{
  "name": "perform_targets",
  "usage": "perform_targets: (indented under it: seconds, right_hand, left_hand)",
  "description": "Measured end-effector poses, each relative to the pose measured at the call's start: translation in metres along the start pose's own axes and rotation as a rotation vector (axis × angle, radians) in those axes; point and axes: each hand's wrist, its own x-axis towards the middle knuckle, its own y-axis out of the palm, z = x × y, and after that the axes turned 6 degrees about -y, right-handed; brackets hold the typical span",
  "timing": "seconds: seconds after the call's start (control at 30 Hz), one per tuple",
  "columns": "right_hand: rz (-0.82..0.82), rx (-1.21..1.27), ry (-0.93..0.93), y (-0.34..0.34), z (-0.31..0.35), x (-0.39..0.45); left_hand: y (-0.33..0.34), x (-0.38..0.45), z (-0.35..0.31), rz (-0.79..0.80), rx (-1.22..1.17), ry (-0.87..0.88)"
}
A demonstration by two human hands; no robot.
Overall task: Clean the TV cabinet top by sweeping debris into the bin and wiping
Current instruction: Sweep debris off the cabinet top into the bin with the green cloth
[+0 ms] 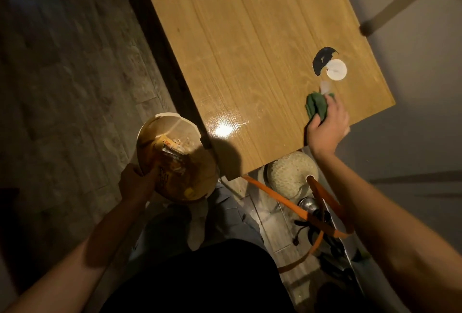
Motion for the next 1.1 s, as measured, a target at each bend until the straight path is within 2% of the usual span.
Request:
perform_targets:
  seconds: [0.33,0.5,0.57,0.67,0.8,0.9,1.1]
  right_hand:
    - [0.149,0.083,-0.07,0.053,0.13,-0.159]
    - [0.431,0.233,-0.101,0.085,0.201,-0.23]
    - [0.476,0.3,-0.047,0.092,0.222,-0.244]
    - [0.465,0.327,-0.008,0.092,0.243,-0.248]
    - [0.418,0.307,-0.032,0.087,0.258,-0.235]
    - [0.407,0.304,-0.013,0.085,0.268,-0.224]
    - [0.377,0.421,0.028,0.098,0.295,-0.208]
  left_hand:
    - [-0.014,0.011,0.017,0.118,0.078,0.069]
    - [-0.031,0.019,0.019,0.24,0.047,0.016]
    - [-0.039,0.021,0.02,0.254,-0.013,-0.006]
    - [-0.055,0.02,0.024,0.236,-0.077,-0.011]
    - [-0.077,0.028,0.023,0.195,0.002,-0.018]
    - [-0.095,0.035,0.026,0.18,-0.057,-0.01]
    - [-0.132,0.059,0.02,0.134,-0.076,-0.127]
